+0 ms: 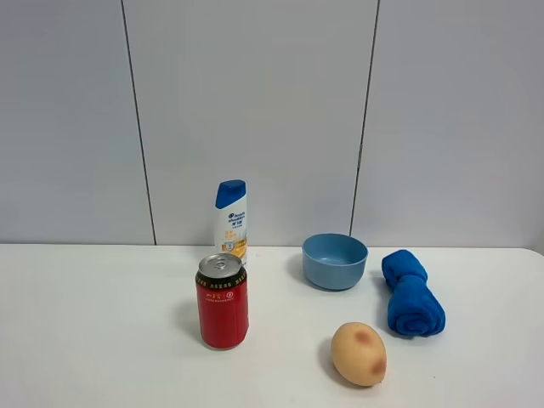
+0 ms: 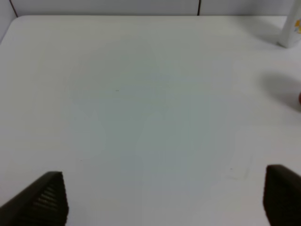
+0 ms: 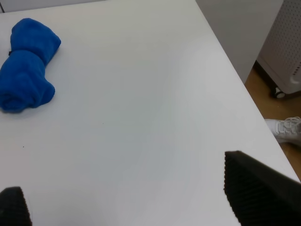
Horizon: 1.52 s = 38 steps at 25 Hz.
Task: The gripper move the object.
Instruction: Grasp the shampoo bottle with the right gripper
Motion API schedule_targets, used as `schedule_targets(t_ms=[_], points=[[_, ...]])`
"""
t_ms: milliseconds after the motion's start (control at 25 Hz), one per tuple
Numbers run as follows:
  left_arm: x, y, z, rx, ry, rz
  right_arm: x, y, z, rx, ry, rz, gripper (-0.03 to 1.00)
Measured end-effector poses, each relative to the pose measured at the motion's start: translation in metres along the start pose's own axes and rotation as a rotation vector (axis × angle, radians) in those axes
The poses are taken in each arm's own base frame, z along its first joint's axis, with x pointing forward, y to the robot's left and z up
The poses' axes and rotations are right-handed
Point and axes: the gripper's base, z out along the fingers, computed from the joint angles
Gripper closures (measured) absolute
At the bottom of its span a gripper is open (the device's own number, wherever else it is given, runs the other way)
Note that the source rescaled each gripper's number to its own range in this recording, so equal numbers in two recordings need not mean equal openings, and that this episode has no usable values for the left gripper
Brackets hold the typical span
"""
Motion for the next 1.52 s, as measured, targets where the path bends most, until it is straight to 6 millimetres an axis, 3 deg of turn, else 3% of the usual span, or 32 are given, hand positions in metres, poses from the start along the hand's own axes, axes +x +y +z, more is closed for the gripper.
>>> schedule_targets(t_ms=[40, 960, 1160, 1280, 1440, 1520], points=[[0.000, 0.000, 0.000, -0.001, 0.000, 0.000, 0.000, 0.000, 0.000, 0.000, 0.000, 0.000, 0.38], [0.000, 0.000, 0.000, -0.002, 0.000, 0.001, -0.002, 0.001, -0.002, -0.008, -0.009, 0.004, 0.38], [0.000, 0.000, 0.000, -0.002, 0.000, 0.001, -0.032, 0.003, -0.031, -0.050, -0.239, 0.025, 0.38], [0.000, 0.000, 0.000, -0.002, 0.000, 0.001, -0.062, 0.003, -0.054, -0.056, -0.357, 0.011, 0.38], [0.000, 0.000, 0.000, -0.002, 0.000, 0.001, -0.109, 0.011, -0.063, -0.117, -0.376, -0.105, 0.37], [0.000, 0.000, 0.000, -0.002, 0.000, 0.001, -0.132, 0.018, -0.059, -0.173, -0.366, -0.167, 0.30]])
